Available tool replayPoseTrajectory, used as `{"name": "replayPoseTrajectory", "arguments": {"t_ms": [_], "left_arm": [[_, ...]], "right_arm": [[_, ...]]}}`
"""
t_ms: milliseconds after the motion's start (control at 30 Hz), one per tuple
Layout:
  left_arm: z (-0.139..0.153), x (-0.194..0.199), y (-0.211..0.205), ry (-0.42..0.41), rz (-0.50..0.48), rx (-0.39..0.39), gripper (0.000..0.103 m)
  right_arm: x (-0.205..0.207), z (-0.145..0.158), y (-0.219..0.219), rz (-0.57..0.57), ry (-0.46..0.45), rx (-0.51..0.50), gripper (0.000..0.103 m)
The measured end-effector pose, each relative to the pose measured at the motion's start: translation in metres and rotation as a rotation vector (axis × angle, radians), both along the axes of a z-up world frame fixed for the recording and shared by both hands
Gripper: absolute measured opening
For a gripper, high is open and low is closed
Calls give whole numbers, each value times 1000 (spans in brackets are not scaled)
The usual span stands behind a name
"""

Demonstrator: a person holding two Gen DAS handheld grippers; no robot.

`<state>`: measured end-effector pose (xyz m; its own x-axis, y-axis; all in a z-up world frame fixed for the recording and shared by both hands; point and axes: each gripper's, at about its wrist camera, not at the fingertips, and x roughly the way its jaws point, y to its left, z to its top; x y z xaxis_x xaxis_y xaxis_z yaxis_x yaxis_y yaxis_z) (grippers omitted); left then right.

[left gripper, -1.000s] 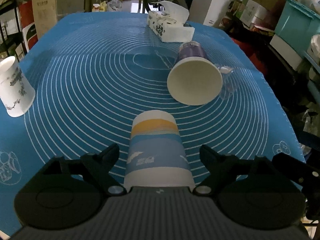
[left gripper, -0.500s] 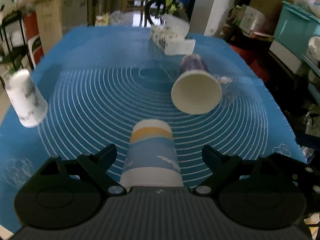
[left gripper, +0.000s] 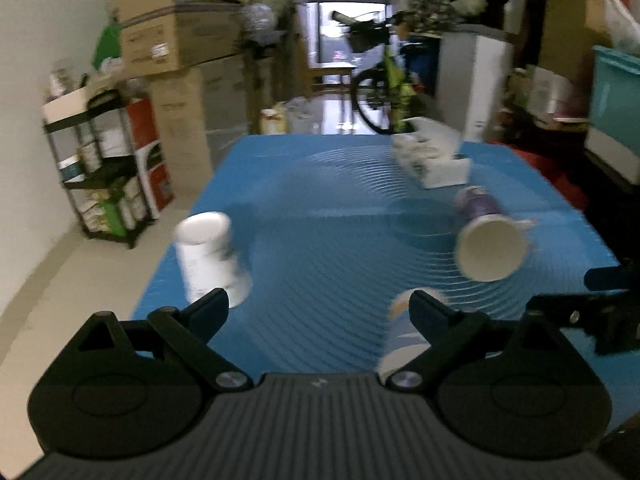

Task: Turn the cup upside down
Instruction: 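Grasp the banded cup with the right tool while the left tool releases it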

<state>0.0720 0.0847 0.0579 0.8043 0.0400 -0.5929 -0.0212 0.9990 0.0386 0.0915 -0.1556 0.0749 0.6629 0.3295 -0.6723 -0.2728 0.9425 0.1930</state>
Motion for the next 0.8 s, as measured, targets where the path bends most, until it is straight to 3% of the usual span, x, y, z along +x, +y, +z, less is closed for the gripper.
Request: {"name": "replayPoseTrajectory", "arguments": {"t_ms": [200, 533, 800], "left_arm": [[-22, 8, 33, 36, 89, -16, 96], [-45, 11, 72, 84, 159, -60, 96], [-51, 13, 82, 89, 168, -106, 96]], "right_arm": [[37, -12, 39, 11, 126, 79, 101], [102, -67, 101, -64, 382, 171, 93], [109, -75, 114, -70, 428, 201, 94]]}}
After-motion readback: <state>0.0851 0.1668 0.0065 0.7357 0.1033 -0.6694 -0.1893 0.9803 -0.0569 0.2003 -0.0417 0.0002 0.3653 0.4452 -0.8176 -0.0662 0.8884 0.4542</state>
